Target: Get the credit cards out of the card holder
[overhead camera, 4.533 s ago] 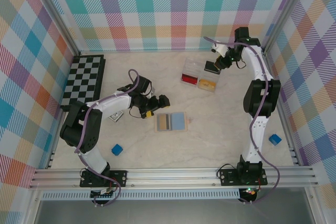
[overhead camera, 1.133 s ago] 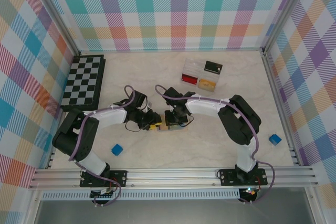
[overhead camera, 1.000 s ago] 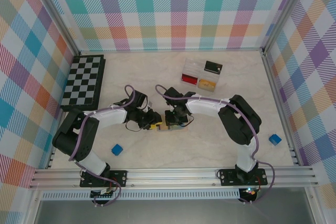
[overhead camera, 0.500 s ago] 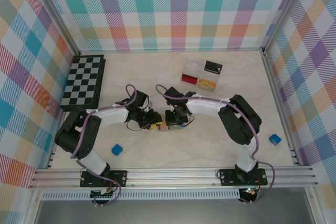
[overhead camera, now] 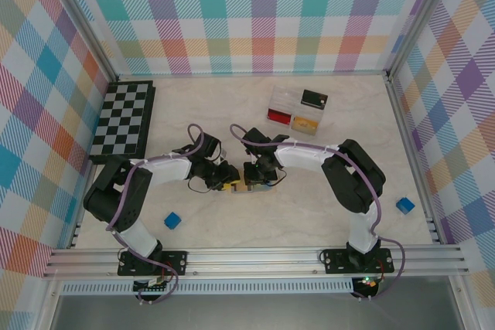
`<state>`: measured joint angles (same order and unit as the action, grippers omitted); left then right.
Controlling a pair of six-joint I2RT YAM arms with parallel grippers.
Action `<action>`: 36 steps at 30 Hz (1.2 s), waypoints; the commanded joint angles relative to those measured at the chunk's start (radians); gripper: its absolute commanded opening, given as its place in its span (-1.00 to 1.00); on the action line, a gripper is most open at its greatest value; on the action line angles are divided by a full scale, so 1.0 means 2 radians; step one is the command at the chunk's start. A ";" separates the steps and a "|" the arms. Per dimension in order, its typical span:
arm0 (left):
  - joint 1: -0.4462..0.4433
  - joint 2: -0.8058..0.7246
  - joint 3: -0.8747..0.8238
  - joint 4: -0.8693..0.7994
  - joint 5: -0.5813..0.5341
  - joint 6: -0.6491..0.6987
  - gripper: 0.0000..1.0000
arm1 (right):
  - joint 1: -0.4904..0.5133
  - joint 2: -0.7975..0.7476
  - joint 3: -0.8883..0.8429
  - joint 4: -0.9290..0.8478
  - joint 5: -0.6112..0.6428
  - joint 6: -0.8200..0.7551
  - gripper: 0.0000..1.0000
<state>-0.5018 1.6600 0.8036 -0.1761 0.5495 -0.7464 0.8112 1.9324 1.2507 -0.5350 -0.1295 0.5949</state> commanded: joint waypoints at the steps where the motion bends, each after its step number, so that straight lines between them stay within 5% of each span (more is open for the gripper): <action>1: -0.007 0.009 0.008 0.027 0.027 0.007 -0.43 | 0.001 0.015 -0.019 -0.011 -0.010 0.006 -0.59; 14: -0.007 0.009 0.002 0.068 0.062 -0.005 -0.47 | -0.009 -0.015 -0.041 0.027 -0.055 0.013 -0.61; 23: -0.008 -0.005 0.012 -0.017 -0.029 0.024 -0.48 | -0.013 -0.018 -0.041 0.012 -0.034 0.018 -0.65; 36: -0.010 -0.021 0.026 -0.066 -0.045 0.036 -0.49 | -0.013 0.009 -0.031 -0.011 -0.012 0.020 -0.81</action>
<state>-0.5102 1.6493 0.8310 -0.2264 0.4892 -0.7029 0.7822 1.9057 1.1923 -0.4793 -0.1913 0.6216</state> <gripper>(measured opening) 0.257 0.100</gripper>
